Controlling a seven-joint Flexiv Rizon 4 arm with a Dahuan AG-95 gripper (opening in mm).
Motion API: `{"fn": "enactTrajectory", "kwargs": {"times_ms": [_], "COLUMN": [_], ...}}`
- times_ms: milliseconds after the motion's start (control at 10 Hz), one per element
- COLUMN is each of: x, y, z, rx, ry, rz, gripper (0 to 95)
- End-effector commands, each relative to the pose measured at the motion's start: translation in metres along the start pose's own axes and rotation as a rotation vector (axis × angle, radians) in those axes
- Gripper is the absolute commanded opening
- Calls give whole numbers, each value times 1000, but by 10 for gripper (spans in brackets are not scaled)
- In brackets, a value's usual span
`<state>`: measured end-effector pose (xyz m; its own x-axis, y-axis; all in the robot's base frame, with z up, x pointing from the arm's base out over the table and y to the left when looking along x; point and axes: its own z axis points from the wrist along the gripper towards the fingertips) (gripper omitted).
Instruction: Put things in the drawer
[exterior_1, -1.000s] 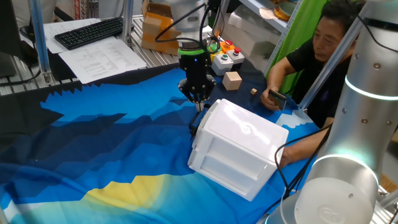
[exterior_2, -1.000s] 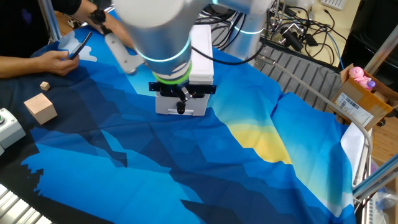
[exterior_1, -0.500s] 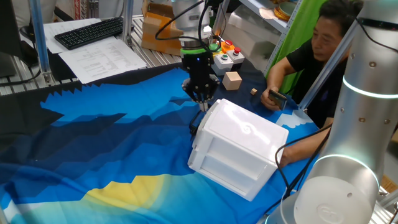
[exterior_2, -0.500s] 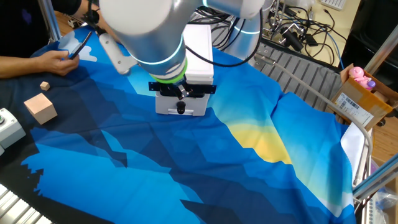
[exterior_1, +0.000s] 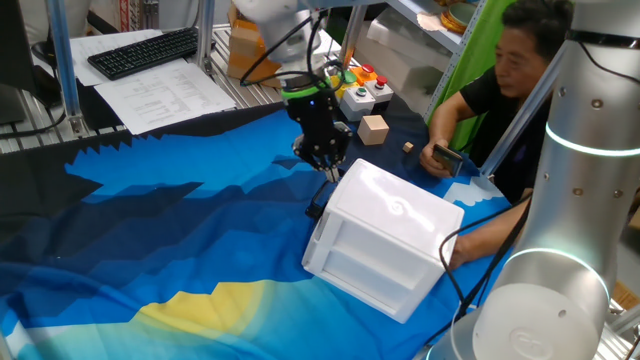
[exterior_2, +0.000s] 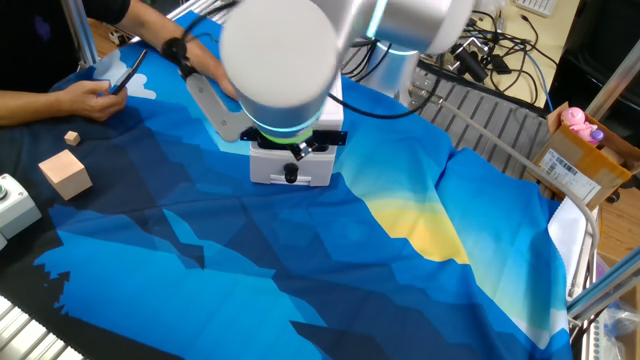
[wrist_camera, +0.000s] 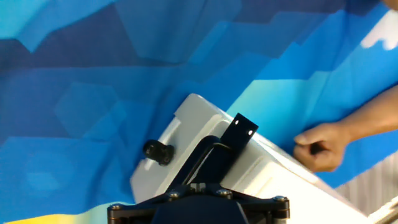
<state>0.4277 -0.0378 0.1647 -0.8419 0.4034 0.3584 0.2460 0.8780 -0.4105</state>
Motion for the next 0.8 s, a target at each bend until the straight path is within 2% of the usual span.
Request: {"fn": "enactTrajectory", "kwargs": {"times_ms": [100, 200, 300, 500, 700, 800], "x": [-14, -22, -28, -32, -32, -31], "y": [14, 20, 24, 27, 27, 27], "z": [-16, -24, -30, -33, -32, -32], "rx": [-250, -323, -353, -373, -433, -435], "ry": [-25, -42, -48, -73, -103, -104], "rz": [35, 34, 24, 27, 46, 44], "gripper": [0, 0, 0, 0, 0, 0]}}
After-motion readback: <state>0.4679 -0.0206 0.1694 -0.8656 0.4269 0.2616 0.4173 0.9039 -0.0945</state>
